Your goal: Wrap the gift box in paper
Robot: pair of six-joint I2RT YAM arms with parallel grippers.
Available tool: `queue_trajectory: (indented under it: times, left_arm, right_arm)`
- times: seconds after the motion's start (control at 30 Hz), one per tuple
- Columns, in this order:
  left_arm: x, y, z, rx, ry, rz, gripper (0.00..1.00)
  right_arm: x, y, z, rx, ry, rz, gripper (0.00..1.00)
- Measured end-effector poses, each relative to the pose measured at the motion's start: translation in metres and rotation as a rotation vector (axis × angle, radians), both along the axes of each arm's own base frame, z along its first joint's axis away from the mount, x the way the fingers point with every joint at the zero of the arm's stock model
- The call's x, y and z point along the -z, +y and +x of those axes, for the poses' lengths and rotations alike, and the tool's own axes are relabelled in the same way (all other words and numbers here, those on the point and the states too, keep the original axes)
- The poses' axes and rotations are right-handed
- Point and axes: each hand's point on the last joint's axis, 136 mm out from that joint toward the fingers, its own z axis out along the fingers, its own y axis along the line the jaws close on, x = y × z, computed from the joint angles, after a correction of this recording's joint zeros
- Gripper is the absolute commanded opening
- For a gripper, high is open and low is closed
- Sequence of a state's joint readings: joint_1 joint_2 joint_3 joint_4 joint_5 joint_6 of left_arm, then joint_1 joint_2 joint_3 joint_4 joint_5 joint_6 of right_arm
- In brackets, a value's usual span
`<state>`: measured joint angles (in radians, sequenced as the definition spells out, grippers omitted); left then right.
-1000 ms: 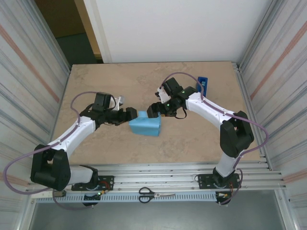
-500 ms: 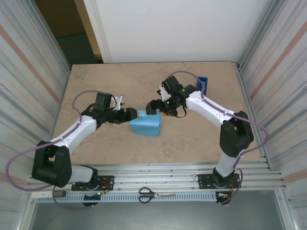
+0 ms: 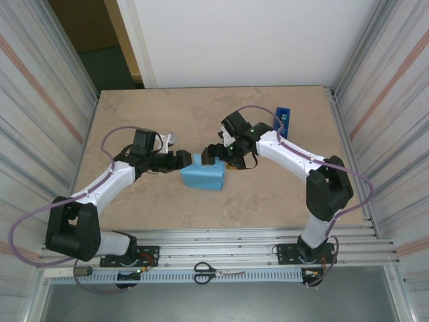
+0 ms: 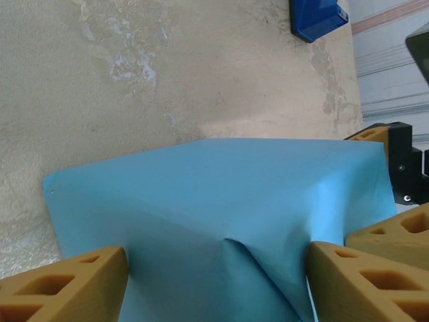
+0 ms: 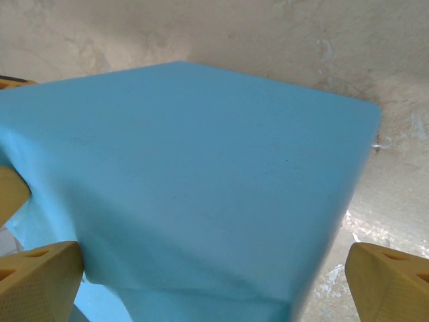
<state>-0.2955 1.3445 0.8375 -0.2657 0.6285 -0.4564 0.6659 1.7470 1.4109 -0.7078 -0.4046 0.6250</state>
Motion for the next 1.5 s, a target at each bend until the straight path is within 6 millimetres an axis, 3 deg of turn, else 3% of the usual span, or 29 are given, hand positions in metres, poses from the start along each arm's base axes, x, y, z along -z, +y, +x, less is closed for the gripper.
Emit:
queue_trajectory:
  times: [0.17,0.43,0.67,0.9,1.17,1.5]
  left_arm:
    - [0.000,0.000,0.000,-0.002,0.003,0.000,0.77]
    - [-0.001,0.007,0.000,-0.024,0.040,-0.028,0.85]
    - [-0.010,0.007,0.003,-0.024,0.047,-0.067,0.80]
    - [-0.003,0.002,0.000,-0.007,0.075,-0.071,0.73]
    - [-0.001,-0.003,-0.002,-0.014,0.087,-0.054,0.78]
    - [-0.005,0.000,-0.002,-0.034,0.072,-0.043,0.81]
  right_arm:
    - [0.000,-0.001,0.002,-0.002,-0.014,-0.005,1.00]
    - [-0.002,0.001,0.003,-0.036,-0.043,0.002,0.92]
    - [-0.004,0.003,0.001,-0.099,-0.068,0.014,0.85]
    - [-0.005,0.002,0.005,-0.132,-0.060,0.019,0.82]
    - [-0.004,0.003,0.021,-0.139,-0.043,0.028,0.85]
    - [-0.004,0.003,0.017,-0.147,-0.022,0.032,0.85]
